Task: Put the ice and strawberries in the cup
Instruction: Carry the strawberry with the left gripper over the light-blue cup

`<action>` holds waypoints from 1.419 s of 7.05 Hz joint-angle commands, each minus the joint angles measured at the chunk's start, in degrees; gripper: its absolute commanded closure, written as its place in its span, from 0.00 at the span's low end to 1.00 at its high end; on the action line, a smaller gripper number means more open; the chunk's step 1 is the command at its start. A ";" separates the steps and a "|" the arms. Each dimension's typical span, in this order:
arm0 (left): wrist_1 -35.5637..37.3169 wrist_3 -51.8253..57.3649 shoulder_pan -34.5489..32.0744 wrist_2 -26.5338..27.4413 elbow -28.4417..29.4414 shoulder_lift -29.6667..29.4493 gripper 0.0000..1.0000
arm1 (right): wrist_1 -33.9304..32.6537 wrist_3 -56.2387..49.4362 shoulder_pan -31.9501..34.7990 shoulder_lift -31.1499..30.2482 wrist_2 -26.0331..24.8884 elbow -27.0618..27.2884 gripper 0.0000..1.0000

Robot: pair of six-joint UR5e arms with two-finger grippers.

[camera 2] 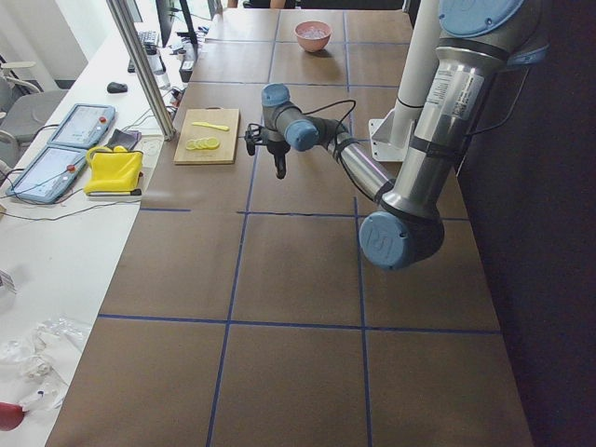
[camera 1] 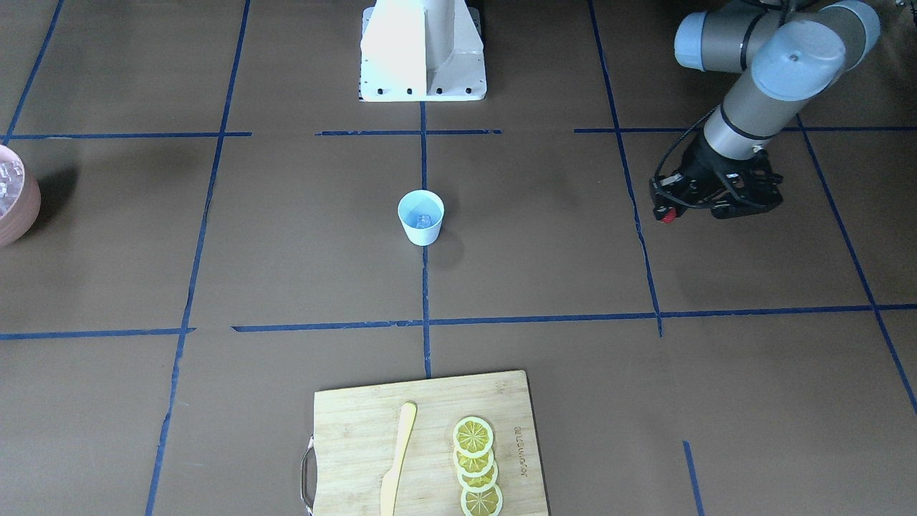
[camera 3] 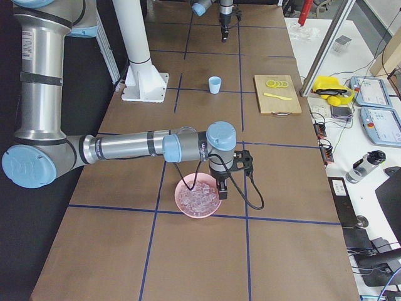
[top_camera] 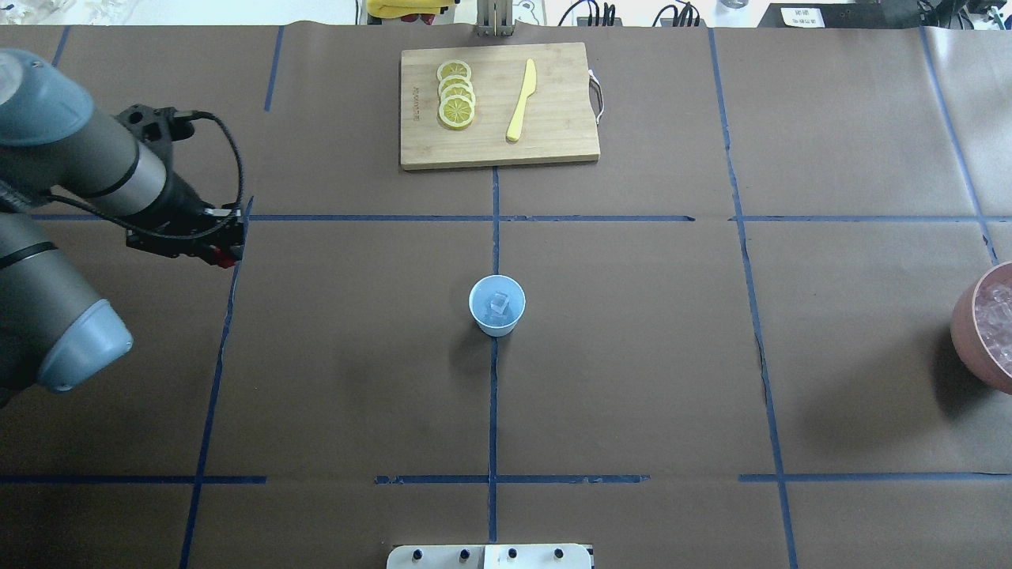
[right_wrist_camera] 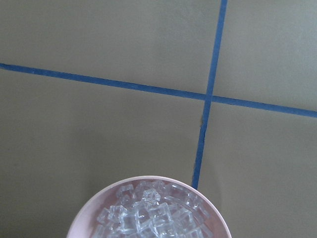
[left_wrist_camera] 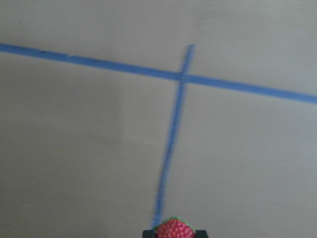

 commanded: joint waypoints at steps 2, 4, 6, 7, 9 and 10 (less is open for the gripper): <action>4.52 -8.09 5.22 0.19 5.47 -14.22 0.99 | 0.04 -8.43 5.83 -0.35 2.05 -4.39 0.01; 3.47 -10.01 9.07 2.98 12.49 -20.90 0.99 | 0.04 -9.07 6.45 -0.35 2.40 -4.75 0.01; 0.50 -13.60 12.33 3.44 20.58 -28.90 0.99 | 0.04 -8.72 6.90 0.26 2.66 -4.66 0.01; -1.70 -15.36 13.65 4.05 22.53 -30.41 0.99 | 0.04 -8.80 6.90 0.18 2.58 -4.58 0.01; -1.72 -15.47 15.42 4.15 22.99 -30.34 0.98 | 0.13 -8.89 6.90 0.09 2.49 -4.49 0.01; -1.63 -15.56 15.51 4.23 22.99 -30.25 0.98 | 0.13 -8.81 6.90 0.00 2.40 -4.58 0.01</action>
